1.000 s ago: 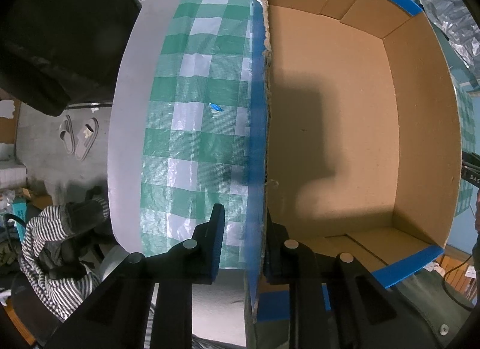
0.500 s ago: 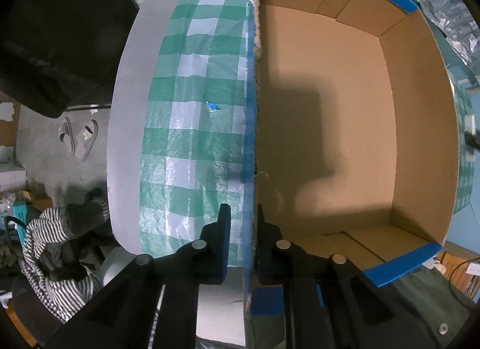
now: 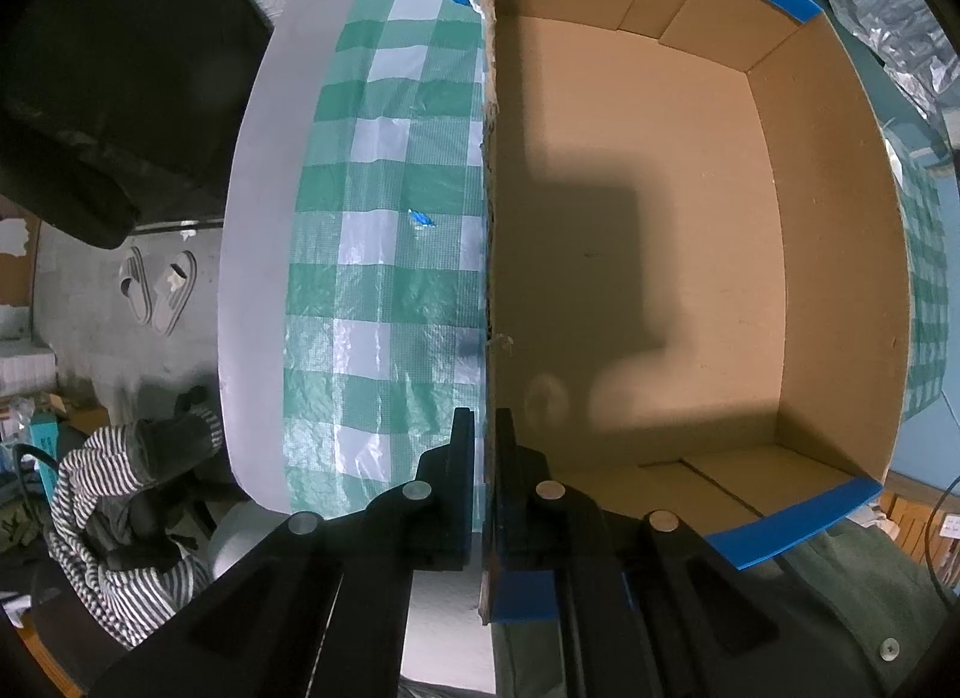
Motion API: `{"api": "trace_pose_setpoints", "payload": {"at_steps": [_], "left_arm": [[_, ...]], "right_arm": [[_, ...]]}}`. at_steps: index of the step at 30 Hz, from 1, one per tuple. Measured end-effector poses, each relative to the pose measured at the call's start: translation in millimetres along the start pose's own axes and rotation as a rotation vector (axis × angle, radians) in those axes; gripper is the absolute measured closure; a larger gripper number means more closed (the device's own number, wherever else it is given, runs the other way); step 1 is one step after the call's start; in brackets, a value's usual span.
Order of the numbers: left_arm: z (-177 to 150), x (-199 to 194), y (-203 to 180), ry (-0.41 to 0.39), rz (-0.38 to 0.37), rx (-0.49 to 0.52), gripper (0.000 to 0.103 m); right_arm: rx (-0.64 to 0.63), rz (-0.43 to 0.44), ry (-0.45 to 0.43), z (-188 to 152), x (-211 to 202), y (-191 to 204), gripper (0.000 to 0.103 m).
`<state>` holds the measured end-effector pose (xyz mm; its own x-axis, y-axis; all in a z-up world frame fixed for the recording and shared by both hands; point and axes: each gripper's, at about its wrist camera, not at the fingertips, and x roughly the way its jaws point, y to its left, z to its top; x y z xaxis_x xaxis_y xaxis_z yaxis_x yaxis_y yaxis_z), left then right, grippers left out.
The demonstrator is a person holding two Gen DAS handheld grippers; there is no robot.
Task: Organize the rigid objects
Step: 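Carry the white puck with the right gripper into the box and release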
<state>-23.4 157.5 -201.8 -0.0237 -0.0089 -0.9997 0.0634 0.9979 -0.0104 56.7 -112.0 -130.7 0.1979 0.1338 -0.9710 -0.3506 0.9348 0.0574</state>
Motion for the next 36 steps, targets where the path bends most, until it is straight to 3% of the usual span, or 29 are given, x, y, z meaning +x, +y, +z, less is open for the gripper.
{"api": "trace_pose_setpoints", "payload": {"at_steps": [13,22,31,36], "left_arm": [[2.3,0.8,-2.5,0.007,0.003,-0.004,0.098],[0.8,0.4,-1.6,0.012,-0.006,-0.007,0.098],[0.5,-0.6,-2.2,0.013,-0.005,-0.005,0.098],[0.4,-0.1,-3.5,0.012,-0.004,-0.003,0.098]], "right_arm": [[-0.143,0.043,0.059,57.6,68.3,75.8,0.050],[-0.158,0.008,0.153,63.3,116.2,80.3,0.050],[-0.164,0.001,0.149,66.0,116.0,83.3,0.050],[-0.148,-0.002,0.124,68.6,112.4,79.0,0.040]]}}
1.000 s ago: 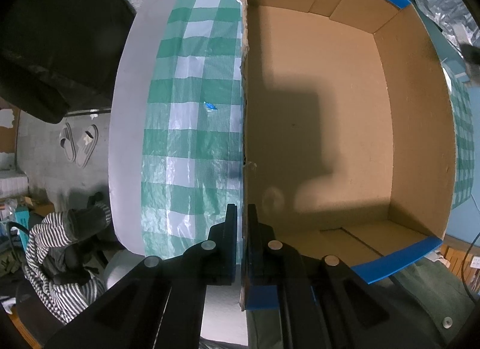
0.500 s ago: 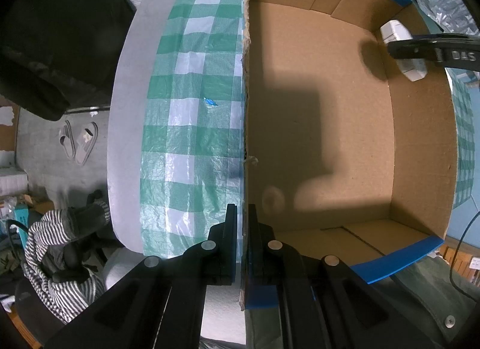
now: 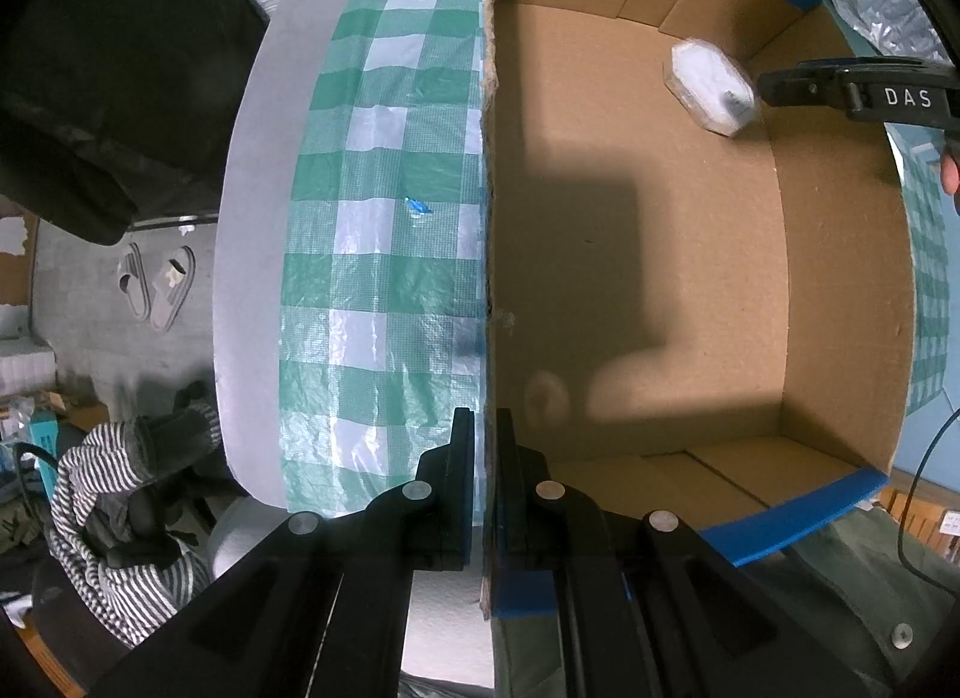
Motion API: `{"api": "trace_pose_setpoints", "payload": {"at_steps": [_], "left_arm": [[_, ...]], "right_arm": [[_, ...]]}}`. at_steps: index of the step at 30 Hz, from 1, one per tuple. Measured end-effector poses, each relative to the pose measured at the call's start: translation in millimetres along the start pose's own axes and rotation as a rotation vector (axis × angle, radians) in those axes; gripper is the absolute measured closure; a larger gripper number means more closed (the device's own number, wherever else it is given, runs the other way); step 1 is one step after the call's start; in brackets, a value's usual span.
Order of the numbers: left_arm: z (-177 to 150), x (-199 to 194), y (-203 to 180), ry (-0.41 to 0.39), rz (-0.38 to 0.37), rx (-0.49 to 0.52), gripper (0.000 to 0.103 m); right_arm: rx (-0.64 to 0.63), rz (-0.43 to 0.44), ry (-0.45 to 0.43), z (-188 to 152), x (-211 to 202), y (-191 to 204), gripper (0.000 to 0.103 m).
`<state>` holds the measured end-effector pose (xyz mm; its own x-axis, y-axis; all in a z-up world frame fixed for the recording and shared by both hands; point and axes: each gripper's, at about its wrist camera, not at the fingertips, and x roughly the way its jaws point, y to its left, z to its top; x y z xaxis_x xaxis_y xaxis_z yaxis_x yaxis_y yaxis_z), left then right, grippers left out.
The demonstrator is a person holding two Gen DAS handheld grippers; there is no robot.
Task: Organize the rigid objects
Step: 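Carry the white puck with the right gripper into the box and release, then move the right gripper to the green metal tin and grasp it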
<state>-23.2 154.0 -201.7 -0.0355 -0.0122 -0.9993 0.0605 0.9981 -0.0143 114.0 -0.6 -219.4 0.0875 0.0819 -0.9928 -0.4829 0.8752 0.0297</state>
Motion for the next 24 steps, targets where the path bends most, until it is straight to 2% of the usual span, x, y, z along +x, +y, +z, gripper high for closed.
{"api": "trace_pose_setpoints", "payload": {"at_steps": [9,15,20,24], "left_arm": [[0.3,-1.4,-1.4,0.004,0.002,0.007,0.098],[1.5,-1.6,-1.5,0.004,0.003,0.009,0.098],[1.6,-2.5,-0.4,-0.001,0.002,0.009,0.098],[1.6,-2.1,-0.4,-0.004,0.002,0.013,0.098]], "right_arm": [[0.034,0.032,-0.094,-2.9,-43.1,-9.6,0.027],[0.094,-0.002,-0.147,-13.6,-74.6,-36.6,0.021],[0.147,-0.060,-0.143,-27.6,-79.3,-73.6,0.021],[0.197,-0.076,-0.102,-41.4,-68.8,-101.5,0.021]]}}
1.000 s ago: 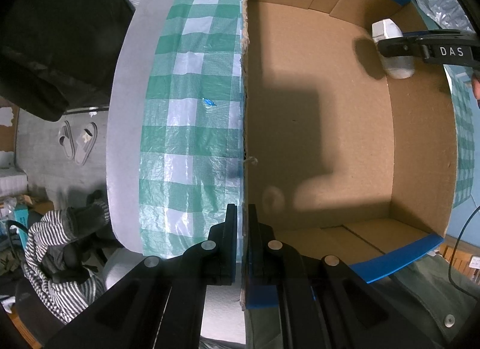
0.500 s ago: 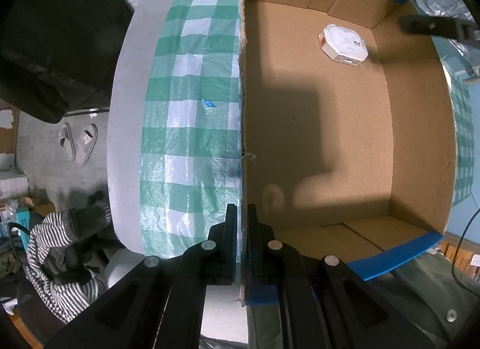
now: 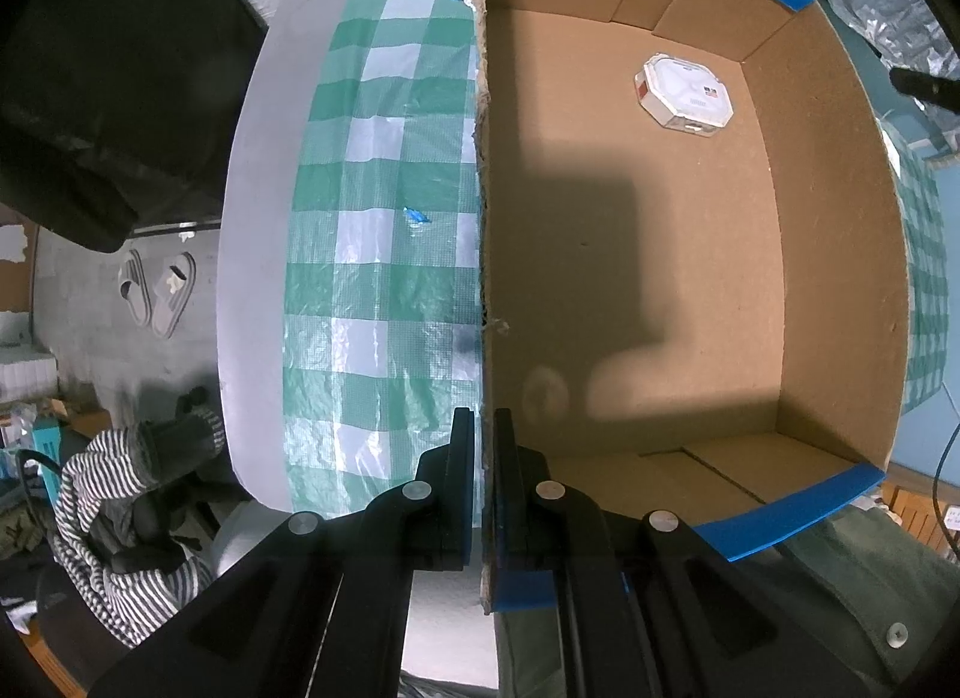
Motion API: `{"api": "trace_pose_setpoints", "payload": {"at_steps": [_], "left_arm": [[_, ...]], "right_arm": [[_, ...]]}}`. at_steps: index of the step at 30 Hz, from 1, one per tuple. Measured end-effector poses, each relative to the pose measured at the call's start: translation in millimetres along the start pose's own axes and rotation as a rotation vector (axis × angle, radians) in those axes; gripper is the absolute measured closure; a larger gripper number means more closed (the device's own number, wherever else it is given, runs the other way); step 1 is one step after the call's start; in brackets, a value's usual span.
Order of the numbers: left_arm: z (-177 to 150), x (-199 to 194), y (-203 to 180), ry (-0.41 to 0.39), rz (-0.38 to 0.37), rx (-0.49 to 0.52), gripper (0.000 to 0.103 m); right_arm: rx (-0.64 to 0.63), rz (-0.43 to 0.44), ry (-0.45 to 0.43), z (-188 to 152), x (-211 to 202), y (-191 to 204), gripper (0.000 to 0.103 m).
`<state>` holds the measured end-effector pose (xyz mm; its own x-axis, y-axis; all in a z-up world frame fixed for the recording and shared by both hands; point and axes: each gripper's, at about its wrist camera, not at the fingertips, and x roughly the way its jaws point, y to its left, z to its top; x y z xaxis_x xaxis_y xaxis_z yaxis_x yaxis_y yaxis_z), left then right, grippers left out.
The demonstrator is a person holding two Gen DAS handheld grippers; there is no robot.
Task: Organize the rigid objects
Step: 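Move the right gripper to the green metal tin and grasp it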
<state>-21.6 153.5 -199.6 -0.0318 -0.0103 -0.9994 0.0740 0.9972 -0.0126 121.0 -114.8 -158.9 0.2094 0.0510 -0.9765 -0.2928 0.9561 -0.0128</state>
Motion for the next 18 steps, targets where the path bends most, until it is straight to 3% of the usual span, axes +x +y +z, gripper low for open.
{"api": "trace_pose_setpoints", "payload": {"at_steps": [7,18], "left_arm": [[0.3,0.5,-0.6,0.003,0.000,-0.004,0.098],[-1.4,1.2,-0.9,0.009,0.001,-0.006,0.098]], "right_arm": [[0.039,-0.008,0.075,-16.6,26.1,-25.4,0.021],[0.046,-0.019,0.146,-33.5,64.7,-32.1,0.021]]}}
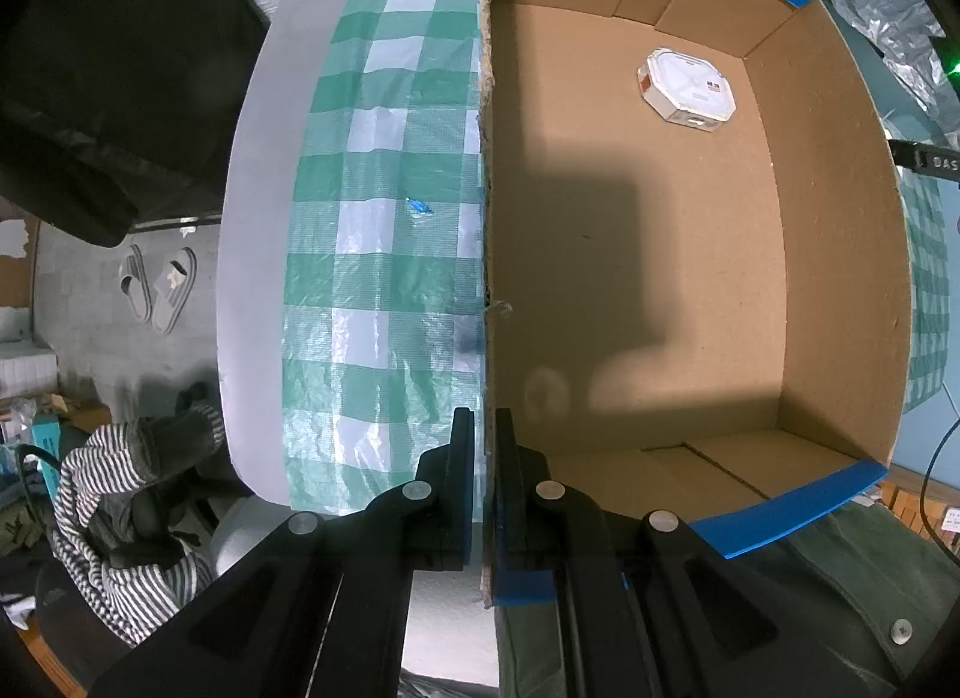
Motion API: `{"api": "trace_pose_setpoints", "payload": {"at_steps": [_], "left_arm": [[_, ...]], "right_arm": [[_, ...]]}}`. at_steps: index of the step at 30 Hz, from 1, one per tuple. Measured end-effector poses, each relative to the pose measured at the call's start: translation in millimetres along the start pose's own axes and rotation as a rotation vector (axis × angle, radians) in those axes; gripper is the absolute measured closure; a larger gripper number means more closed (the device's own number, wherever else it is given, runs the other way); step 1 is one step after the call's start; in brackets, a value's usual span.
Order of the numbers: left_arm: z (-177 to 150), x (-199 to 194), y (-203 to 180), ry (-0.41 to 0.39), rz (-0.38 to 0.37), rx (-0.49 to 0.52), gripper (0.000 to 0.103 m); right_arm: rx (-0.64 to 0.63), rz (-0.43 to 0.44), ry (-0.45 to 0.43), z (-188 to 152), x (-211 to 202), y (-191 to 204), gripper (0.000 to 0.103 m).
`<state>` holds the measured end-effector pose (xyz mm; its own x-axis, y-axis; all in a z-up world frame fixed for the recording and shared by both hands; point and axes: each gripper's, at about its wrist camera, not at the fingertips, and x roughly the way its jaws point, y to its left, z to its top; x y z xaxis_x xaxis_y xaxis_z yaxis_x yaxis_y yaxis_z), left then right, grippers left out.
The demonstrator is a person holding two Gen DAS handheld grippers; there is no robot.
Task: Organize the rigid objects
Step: 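Move the right gripper to the green metal tin and grasp it, then carry the green tin with the right gripper into the box and release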
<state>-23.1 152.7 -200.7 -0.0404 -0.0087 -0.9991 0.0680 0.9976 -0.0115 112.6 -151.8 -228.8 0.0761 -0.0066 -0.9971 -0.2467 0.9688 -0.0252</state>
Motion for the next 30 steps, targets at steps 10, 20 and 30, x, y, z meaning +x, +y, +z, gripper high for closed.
{"api": "trace_pose_setpoints", "payload": {"at_steps": [10,20,30], "left_arm": [[-0.7,0.1,1.2,-0.001,-0.001,0.000,0.098],[-0.2,1.1,1.5,-0.003,-0.001,0.005,0.098],[3.2,0.1,0.7,-0.002,-0.004,0.008,0.098]], "right_arm": [[0.001,0.023,0.039,-0.5,17.7,0.9,0.055],[0.003,0.029,0.046,-2.4,8.9,2.0,0.059],[-0.053,0.037,-0.022,2.7,-38.9,17.2,0.059]]}}
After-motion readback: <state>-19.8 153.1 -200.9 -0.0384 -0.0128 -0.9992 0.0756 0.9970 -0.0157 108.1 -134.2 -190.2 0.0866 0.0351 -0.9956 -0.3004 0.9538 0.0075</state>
